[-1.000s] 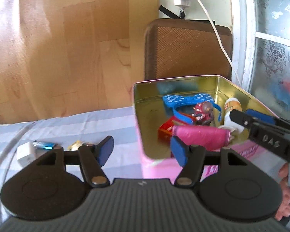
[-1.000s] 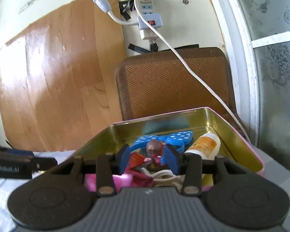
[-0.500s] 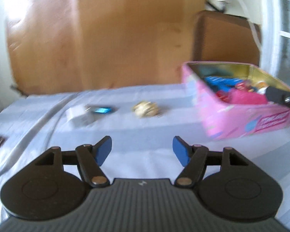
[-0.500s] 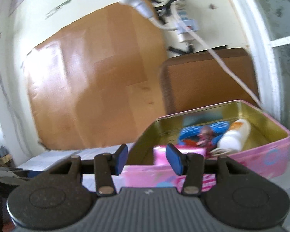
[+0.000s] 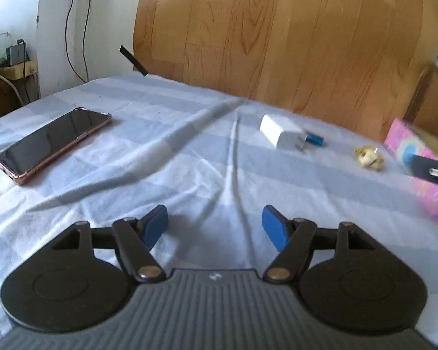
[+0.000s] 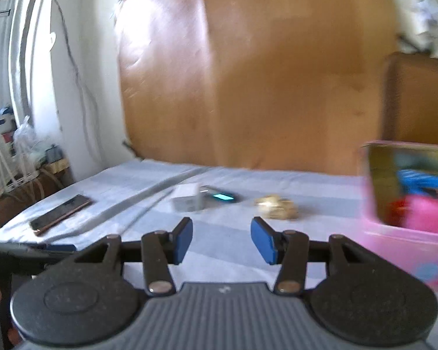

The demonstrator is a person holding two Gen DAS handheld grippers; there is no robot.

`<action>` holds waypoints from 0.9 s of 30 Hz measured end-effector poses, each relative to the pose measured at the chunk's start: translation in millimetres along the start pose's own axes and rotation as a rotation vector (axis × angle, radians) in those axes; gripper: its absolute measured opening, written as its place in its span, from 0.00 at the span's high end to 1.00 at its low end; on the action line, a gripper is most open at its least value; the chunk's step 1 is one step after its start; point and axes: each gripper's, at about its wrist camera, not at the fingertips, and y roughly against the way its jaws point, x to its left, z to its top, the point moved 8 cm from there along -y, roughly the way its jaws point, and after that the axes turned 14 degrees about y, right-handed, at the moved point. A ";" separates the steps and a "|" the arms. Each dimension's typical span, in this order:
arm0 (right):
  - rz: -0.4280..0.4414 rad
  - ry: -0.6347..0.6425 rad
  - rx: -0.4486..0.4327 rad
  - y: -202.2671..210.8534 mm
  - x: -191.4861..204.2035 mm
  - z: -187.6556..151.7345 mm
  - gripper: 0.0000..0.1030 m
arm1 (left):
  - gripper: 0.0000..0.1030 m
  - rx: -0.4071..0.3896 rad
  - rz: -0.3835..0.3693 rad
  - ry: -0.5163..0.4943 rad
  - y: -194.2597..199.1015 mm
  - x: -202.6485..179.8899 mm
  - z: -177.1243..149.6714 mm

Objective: Organize rigid objects
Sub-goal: 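Move the right gripper to the white charger plug and grasp it, then carry the white charger plug into the pink tin and open the right gripper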

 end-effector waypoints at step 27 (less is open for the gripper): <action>0.111 0.199 0.257 -46.0 38.6 -38.8 0.53 | 0.27 -0.116 -0.052 0.006 13.4 1.3 3.1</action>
